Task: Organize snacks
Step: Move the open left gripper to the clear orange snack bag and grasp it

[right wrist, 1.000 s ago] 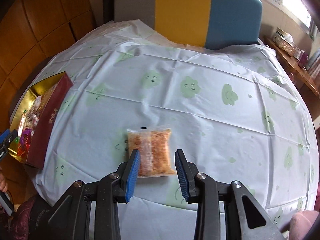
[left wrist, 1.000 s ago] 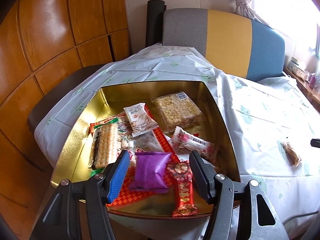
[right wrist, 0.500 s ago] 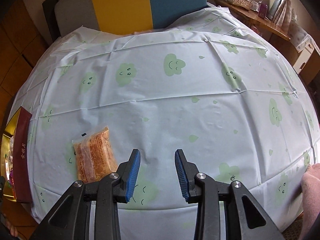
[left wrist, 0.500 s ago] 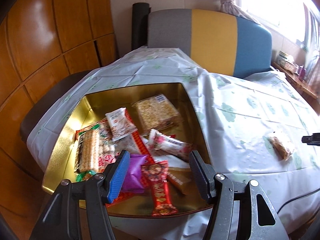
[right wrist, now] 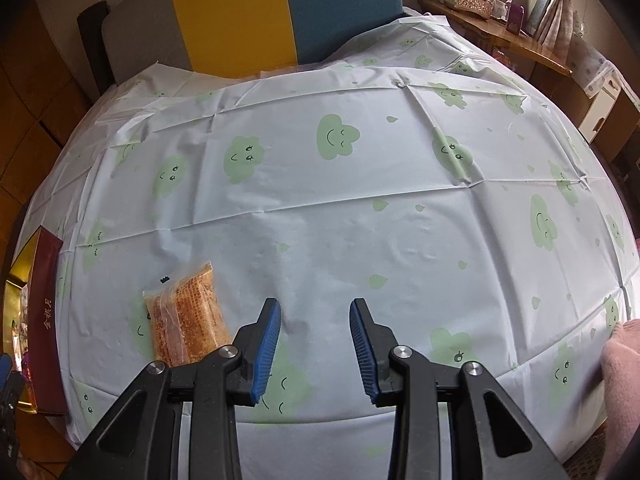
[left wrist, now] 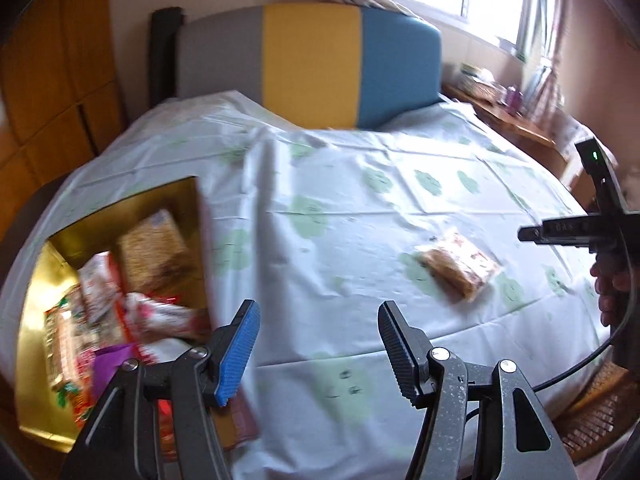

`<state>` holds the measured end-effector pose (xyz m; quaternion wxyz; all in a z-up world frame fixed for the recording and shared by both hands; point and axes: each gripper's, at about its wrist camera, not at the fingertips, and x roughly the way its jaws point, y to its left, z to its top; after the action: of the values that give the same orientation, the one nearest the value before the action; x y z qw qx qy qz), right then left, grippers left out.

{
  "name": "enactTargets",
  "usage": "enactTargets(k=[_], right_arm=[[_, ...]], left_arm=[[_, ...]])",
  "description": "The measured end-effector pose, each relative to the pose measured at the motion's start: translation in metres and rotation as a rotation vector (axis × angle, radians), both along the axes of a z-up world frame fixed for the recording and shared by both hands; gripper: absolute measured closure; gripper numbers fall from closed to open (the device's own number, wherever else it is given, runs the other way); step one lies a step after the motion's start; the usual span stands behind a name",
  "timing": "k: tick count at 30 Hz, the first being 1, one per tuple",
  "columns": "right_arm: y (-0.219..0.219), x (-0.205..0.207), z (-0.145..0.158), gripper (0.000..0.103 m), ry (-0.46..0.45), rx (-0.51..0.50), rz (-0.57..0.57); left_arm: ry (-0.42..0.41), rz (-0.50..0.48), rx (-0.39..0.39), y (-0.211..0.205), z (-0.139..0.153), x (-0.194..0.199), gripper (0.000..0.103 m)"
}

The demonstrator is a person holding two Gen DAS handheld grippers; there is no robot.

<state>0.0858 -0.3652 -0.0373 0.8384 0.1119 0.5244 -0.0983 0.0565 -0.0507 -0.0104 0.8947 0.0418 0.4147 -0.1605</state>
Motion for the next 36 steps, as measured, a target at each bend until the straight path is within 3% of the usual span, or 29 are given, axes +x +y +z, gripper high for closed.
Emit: enactTargets(k=[6, 14, 19, 27, 31, 36], right_arm=[[-0.014, -0.002, 0.003, 0.067, -0.011, 0.014, -0.066], [-0.022, -0.003, 0.006, 0.067, -0.028, 0.016, -0.106], [-0.023, -0.003, 0.007, 0.067, -0.034, 0.014, -0.108], [-0.029, -0.005, 0.011, 0.067, -0.059, 0.05, -0.133], [-0.037, -0.007, 0.011, 0.067, -0.069, 0.086, -0.162], [-0.038, -0.006, 0.01, 0.067, -0.066, 0.104, -0.164]], left_arm=[[0.103, -0.087, -0.053, -0.047, -0.011, 0.021, 0.041], [0.303, -0.111, -0.16, -0.086, -0.033, 0.051, 0.039], [0.361, -0.111, -0.207, -0.109, -0.039, 0.065, 0.027], [0.474, -0.146, -0.166, -0.152, -0.061, 0.084, 0.021], [0.481, -0.139, -0.174, -0.162, -0.059, 0.088, 0.018], [0.477, -0.14, -0.109, -0.178, -0.064, 0.091, 0.011]])
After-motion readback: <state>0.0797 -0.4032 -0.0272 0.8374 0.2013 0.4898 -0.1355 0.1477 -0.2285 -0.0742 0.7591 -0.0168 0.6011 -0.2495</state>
